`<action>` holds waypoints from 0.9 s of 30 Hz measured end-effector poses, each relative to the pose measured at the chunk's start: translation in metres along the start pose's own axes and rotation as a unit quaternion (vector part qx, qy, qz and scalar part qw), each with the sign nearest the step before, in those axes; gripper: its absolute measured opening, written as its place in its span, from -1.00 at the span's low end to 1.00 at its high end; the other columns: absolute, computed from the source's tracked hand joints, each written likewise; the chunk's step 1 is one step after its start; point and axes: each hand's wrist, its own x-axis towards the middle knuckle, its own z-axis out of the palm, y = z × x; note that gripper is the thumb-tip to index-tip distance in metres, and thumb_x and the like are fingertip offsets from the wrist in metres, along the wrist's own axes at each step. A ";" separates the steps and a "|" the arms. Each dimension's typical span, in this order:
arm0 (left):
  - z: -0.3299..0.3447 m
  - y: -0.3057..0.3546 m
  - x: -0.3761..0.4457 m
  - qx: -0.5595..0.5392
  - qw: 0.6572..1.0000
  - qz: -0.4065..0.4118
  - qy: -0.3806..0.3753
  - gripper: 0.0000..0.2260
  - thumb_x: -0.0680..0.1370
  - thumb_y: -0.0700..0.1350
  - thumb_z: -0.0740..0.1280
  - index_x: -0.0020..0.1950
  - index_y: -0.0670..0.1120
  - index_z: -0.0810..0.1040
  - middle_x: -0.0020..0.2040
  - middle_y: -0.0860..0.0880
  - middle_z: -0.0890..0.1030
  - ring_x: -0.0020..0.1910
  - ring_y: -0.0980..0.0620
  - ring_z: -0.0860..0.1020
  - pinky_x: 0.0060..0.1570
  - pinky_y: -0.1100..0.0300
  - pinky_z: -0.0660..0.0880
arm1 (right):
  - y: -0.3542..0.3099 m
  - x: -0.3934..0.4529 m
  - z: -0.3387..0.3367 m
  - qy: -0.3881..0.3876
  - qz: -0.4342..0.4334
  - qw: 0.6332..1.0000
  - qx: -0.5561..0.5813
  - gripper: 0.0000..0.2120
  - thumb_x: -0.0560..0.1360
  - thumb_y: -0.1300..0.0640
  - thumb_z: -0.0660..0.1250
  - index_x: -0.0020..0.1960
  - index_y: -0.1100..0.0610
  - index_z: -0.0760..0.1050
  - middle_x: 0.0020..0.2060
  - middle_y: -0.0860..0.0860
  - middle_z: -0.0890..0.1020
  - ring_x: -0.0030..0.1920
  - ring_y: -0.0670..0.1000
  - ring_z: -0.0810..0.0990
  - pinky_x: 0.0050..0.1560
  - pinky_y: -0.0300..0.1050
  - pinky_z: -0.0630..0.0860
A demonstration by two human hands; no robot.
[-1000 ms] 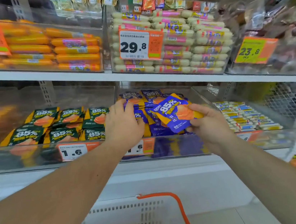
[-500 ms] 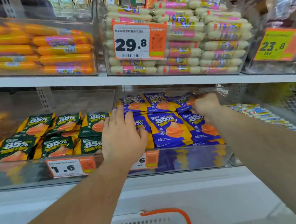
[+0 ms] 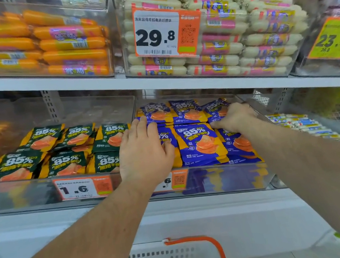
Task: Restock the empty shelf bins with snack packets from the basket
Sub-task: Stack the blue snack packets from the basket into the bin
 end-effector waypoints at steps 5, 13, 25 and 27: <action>0.000 0.000 0.000 0.000 1.000 -0.002 0.000 -0.49 0.52 0.12 0.12 0.37 -0.13 0.43 0.45 -0.17 0.40 0.46 -0.15 0.31 0.42 -0.07 0.24 | 0.000 0.005 0.005 0.010 -0.003 1.000 -0.018 -0.38 0.24 -0.41 0.45 -0.22 0.15 0.39 0.06 0.16 0.59 0.08 0.19 0.56 -0.11 -0.03 0.49; -0.003 0.002 0.000 -0.004 1.000 -0.007 -0.004 -0.47 0.51 0.14 0.08 0.36 -0.13 0.44 0.45 -0.17 0.39 0.46 -0.15 0.31 0.42 -0.07 0.24 | 0.006 0.005 0.002 0.004 -0.003 0.998 -0.066 -0.18 0.25 -0.51 0.34 0.22 0.11 0.49 0.26 0.17 0.50 0.31 0.23 0.40 0.18 0.08 0.42; -0.004 0.002 -0.001 0.014 1.000 -0.008 -0.024 -0.52 0.58 0.13 0.13 0.41 -0.10 0.38 0.50 -0.13 0.33 0.50 -0.10 0.24 0.46 -0.05 0.17 | 0.007 -0.002 0.004 0.044 -0.017 0.993 -0.109 -0.17 0.24 -0.56 0.27 0.13 0.13 0.52 0.24 0.20 0.52 0.30 0.23 0.40 0.22 0.06 0.38; -0.003 0.002 -0.001 0.014 1.000 -0.008 -0.022 -0.52 0.57 0.13 0.14 0.41 -0.10 0.38 0.49 -0.13 0.34 0.50 -0.11 0.25 0.46 -0.05 0.17 | 0.007 -0.004 0.003 0.040 -0.020 0.993 -0.108 -0.19 0.25 -0.55 0.28 0.10 0.13 0.52 0.23 0.20 0.52 0.30 0.23 0.40 0.22 0.06 0.38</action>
